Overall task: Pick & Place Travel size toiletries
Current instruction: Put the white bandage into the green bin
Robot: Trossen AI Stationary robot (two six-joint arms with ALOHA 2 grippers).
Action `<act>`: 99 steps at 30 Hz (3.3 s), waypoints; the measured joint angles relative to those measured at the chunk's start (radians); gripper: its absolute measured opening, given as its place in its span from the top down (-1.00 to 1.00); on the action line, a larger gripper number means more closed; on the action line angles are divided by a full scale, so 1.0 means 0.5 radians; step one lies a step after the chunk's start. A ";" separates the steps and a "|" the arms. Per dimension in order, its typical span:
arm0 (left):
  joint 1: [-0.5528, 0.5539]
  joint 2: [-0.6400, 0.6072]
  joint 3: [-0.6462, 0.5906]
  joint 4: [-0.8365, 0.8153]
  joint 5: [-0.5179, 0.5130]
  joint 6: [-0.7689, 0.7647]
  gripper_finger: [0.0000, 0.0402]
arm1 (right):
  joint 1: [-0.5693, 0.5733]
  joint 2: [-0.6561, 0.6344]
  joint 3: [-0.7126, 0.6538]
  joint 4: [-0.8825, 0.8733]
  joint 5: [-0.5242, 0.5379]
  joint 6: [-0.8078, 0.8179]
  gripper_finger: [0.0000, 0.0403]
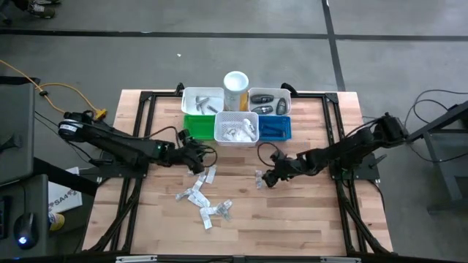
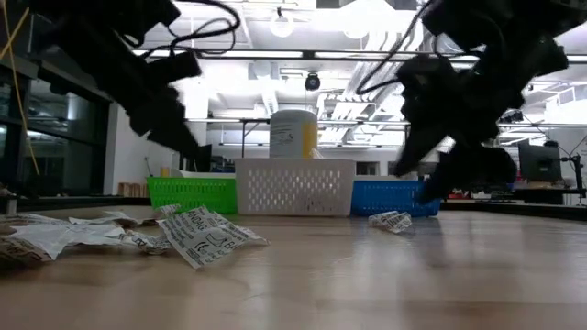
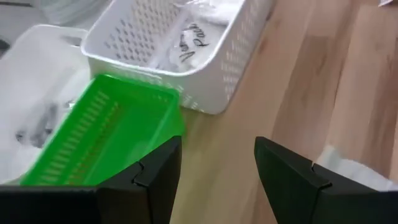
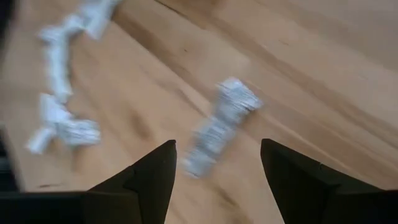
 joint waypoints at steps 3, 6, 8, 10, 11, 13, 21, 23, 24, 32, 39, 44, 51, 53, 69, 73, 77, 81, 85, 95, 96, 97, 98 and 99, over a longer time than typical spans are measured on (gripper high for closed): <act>-0.001 -0.019 -0.070 0.086 0.076 0.063 0.01 | 0.027 0.118 0.005 0.089 0.031 0.073 -0.12; 0.000 -0.023 -0.086 0.151 0.149 0.149 0.01 | 0.034 0.208 -0.001 0.166 0.079 0.158 -0.12; 0.000 -0.021 -0.089 0.145 0.160 0.204 0.01 | 0.032 0.274 0.006 0.264 0.114 0.179 -0.12; 0.000 -0.021 -0.089 0.154 0.177 0.240 0.01 | 0.027 0.350 0.003 0.419 0.139 0.201 -0.12; 0.000 -0.021 -0.089 0.155 0.181 0.248 0.01 | 0.020 0.380 0.006 0.497 0.137 0.204 -0.12; 0.000 -0.021 -0.089 0.166 0.188 0.260 0.01 | 0.019 0.441 0.005 0.607 0.132 0.209 -0.12; 0.000 -0.021 -0.089 0.191 0.305 0.262 0.01 | 0.018 0.515 0.007 0.661 0.140 0.274 -0.05; 0.000 -0.021 -0.089 0.195 0.309 0.262 0.01 | 0.018 0.516 0.006 0.653 0.140 0.274 0.05; 0.000 -0.021 -0.089 0.195 0.309 0.262 0.01 | 0.018 0.517 0.005 0.649 0.140 0.274 0.12; 0.000 -0.021 -0.089 0.209 0.360 0.239 0.01 | 0.018 0.522 0.003 0.631 0.163 0.182 0.69; 0.000 -0.020 -0.089 0.312 0.468 0.205 0.01 | 0.040 0.494 -0.006 0.773 0.231 -0.119 0.98; 0.000 -0.019 -0.089 0.574 0.675 0.186 0.01 | 0.073 0.418 -0.004 1.025 0.459 -0.515 0.98; 0.000 -0.019 -0.088 0.962 0.891 0.187 0.01 | 0.088 0.395 -0.001 1.712 0.715 -1.616 0.98; -0.001 -0.019 -0.088 1.028 0.893 0.186 0.01 | 0.089 0.395 -0.001 1.916 0.748 -1.950 0.98; 0.000 -0.019 -0.086 1.448 0.975 0.119 0.01 | -0.065 0.610 0.346 2.188 0.400 -2.718 0.98; 0.000 -0.019 -0.086 1.448 0.974 0.095 0.01 | -0.090 0.676 0.415 2.176 0.379 -2.721 0.98; 0.000 -0.019 -0.086 1.446 0.973 0.095 0.01 | -0.106 0.695 0.489 2.198 0.372 -2.727 0.98; 0.000 -0.019 -0.086 1.442 0.973 0.094 0.01 | -0.116 0.698 0.545 2.194 0.369 -2.729 0.98; 0.000 -0.019 -0.086 1.443 0.973 0.095 0.07 | -0.120 0.698 0.558 2.176 0.318 -2.709 0.98; 0.000 -0.019 -0.086 1.448 0.974 0.095 0.70 | -0.128 0.698 0.558 2.130 0.323 -2.624 0.99; 0.000 -0.019 -0.086 1.448 0.973 0.096 0.79 | -0.128 0.698 0.558 2.128 0.322 -2.620 0.99; 0.000 -0.019 -0.086 1.448 0.973 0.099 0.88 | -0.128 0.698 0.558 2.128 0.322 -2.620 0.99; 0.000 -0.019 -0.086 1.448 0.973 0.105 0.94 | -0.128 0.698 0.558 2.128 0.322 -2.619 0.99; 0.000 -0.019 -0.086 1.448 0.973 0.105 0.96 | -0.128 0.698 0.558 2.128 0.323 -2.619 0.99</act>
